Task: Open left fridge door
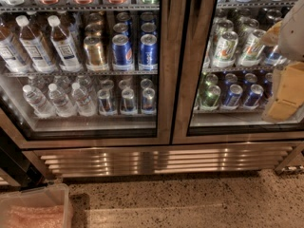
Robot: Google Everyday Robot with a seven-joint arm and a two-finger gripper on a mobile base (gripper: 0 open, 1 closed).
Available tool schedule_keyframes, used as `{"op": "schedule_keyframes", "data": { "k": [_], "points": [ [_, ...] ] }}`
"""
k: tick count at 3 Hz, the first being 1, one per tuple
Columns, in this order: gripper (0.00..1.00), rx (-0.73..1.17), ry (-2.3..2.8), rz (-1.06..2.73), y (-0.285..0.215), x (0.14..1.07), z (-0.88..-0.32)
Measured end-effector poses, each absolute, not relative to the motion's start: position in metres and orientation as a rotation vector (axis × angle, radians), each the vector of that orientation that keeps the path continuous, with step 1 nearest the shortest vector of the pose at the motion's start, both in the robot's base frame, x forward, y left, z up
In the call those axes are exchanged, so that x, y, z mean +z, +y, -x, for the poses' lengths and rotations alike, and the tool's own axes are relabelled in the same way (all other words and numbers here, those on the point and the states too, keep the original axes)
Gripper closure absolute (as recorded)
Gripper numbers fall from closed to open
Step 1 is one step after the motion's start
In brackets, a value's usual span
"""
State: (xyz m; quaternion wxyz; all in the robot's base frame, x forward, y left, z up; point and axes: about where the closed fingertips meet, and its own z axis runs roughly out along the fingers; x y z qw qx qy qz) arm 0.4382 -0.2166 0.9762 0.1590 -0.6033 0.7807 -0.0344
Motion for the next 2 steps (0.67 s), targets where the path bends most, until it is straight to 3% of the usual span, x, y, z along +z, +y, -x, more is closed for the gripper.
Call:
{"op": "schedule_keyframes", "data": {
  "k": [2],
  "points": [
    [0.0, -0.058, 2.149, 1.702, -0.195, 0.993, -0.451]
  ]
}}
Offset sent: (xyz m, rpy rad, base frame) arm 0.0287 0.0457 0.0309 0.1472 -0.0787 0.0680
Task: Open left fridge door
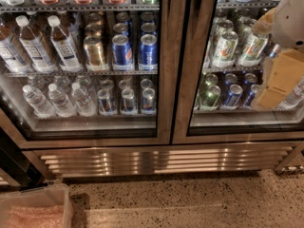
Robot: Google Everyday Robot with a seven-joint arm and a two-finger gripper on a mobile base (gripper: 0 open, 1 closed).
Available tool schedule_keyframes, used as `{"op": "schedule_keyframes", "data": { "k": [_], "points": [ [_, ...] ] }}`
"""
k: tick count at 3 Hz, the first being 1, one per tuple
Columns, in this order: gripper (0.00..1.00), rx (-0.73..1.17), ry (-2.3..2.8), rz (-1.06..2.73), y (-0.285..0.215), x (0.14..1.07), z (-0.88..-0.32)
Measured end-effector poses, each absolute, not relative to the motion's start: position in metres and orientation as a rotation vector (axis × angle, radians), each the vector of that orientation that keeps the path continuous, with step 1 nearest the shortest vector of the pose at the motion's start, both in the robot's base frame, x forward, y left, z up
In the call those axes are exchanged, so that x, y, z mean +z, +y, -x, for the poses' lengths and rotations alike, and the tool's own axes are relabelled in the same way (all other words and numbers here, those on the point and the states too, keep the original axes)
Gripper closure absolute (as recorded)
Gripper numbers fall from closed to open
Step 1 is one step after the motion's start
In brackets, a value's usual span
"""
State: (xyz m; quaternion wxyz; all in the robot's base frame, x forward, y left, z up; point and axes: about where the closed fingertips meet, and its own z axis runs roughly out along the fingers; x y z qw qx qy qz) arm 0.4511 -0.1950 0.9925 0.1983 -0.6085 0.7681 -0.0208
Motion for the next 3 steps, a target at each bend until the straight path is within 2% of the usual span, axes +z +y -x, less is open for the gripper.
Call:
{"op": "schedule_keyframes", "data": {
  "k": [1, 3],
  "points": [
    [0.0, 0.003, 2.093, 1.705, -0.1696, 1.0004, -0.4681],
    [0.0, 0.039, 2.08, 1.682, -0.1617, 0.9986, -0.4716]
  ]
}}
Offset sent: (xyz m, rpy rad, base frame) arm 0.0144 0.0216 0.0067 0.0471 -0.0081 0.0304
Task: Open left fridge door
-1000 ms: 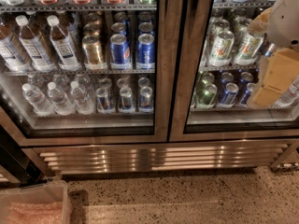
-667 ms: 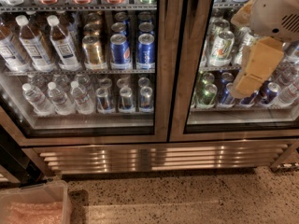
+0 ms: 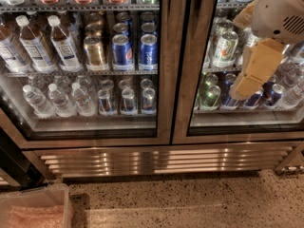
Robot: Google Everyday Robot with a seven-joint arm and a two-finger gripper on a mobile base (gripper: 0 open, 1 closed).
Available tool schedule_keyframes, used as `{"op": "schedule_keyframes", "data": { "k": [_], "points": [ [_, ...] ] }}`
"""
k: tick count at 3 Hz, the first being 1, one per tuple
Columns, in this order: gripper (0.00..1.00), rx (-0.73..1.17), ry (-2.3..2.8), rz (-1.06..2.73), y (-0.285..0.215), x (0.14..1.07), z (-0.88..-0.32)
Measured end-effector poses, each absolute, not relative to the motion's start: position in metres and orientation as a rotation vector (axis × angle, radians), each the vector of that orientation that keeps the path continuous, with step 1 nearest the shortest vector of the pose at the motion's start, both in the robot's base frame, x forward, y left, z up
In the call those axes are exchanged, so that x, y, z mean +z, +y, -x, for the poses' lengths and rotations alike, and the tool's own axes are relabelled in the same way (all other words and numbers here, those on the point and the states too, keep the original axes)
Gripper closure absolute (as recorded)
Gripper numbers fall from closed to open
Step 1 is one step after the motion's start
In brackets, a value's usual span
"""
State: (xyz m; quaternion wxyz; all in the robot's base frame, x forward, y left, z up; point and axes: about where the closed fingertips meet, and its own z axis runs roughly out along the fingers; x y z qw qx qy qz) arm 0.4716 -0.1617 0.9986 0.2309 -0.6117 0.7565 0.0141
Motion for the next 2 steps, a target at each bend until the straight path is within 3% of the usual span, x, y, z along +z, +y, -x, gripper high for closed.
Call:
{"op": "schedule_keyframes", "data": {
  "k": [2],
  "points": [
    [0.0, 0.063, 2.01, 1.695, -0.1368, 1.0088, -0.4789]
  ]
}}
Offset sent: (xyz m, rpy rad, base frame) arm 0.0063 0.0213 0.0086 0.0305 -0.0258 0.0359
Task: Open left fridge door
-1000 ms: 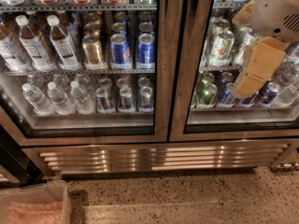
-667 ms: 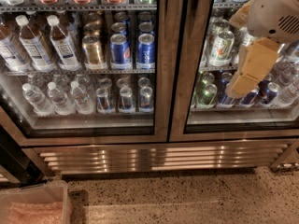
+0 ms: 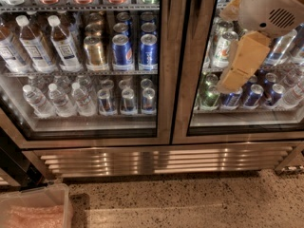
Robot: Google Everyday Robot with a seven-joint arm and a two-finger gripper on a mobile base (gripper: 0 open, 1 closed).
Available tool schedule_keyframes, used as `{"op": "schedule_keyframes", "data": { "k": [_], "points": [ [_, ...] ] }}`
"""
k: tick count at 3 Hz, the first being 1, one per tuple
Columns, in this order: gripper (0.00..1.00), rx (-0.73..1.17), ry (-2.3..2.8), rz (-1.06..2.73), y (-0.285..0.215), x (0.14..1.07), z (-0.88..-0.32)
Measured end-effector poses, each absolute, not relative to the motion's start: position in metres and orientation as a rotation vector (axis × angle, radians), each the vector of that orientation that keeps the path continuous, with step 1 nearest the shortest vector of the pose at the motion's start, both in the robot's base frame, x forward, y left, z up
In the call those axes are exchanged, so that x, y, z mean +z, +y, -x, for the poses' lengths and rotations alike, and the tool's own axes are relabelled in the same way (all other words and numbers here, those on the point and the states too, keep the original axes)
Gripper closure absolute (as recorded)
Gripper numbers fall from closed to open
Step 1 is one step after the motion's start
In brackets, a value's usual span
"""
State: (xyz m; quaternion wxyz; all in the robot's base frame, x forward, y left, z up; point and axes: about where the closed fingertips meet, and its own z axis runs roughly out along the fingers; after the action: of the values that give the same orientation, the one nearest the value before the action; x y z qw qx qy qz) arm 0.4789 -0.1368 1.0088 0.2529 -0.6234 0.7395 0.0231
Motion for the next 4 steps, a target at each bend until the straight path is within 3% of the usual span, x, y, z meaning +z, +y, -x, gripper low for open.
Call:
{"op": "schedule_keyframes", "data": {
  "k": [4],
  "points": [
    [0.0, 0.046, 1.884, 1.675, -0.085, 1.03, -0.528]
  ]
}}
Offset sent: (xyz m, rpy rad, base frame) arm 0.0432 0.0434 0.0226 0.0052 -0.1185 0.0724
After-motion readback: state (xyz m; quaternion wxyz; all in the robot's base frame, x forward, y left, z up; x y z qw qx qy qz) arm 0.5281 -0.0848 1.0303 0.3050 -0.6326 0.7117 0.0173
